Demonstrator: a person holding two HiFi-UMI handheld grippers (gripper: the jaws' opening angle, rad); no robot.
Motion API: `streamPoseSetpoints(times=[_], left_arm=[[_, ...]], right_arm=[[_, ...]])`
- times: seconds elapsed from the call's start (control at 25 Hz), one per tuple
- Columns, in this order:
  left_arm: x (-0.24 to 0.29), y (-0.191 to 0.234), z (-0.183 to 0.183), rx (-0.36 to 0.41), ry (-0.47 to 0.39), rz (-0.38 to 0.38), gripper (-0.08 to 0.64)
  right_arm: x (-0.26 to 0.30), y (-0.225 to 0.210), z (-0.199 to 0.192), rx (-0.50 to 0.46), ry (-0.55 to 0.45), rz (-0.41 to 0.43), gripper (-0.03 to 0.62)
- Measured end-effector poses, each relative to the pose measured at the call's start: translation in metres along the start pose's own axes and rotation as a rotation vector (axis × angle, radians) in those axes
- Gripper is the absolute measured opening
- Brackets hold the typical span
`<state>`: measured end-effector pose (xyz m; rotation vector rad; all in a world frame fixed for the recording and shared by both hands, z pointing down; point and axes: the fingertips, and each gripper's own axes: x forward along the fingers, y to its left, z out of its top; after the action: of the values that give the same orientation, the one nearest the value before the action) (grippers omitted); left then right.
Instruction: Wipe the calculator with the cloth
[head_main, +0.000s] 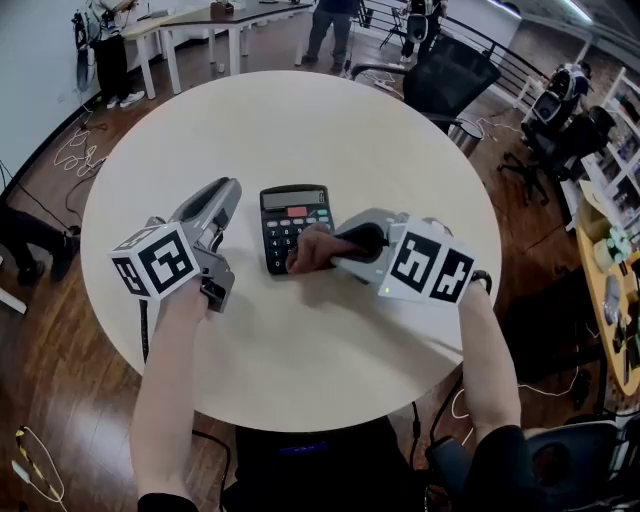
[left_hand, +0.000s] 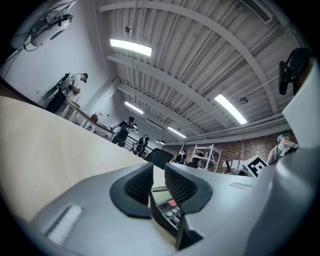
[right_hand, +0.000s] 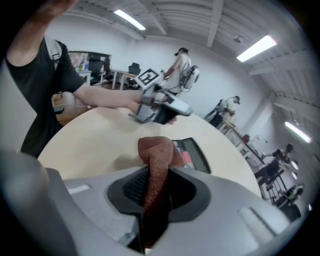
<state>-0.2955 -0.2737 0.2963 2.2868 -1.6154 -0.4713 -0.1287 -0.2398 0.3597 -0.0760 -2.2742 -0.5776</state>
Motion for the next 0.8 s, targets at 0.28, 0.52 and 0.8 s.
streamPoseSetpoints(times=[0.28, 0.52, 0.8], left_arm=[[-0.001, 0.000, 0.002, -0.005, -0.001, -0.003, 0.060], [0.002, -0.002, -0.001, 0.005, 0.009, -0.014, 0.060], [0.006, -0.014, -0.013, 0.030, 0.030, -0.020, 0.060]], right_arm=[[0.020, -0.111, -0.006, 0.143, -0.021, -0.294, 0.077], [0.029, -0.081, -0.017, 0.125, 0.018, -0.182, 0.077], [0.002, 0.001, -0.029, -0.028, 0.075, -0.019, 0.077]])
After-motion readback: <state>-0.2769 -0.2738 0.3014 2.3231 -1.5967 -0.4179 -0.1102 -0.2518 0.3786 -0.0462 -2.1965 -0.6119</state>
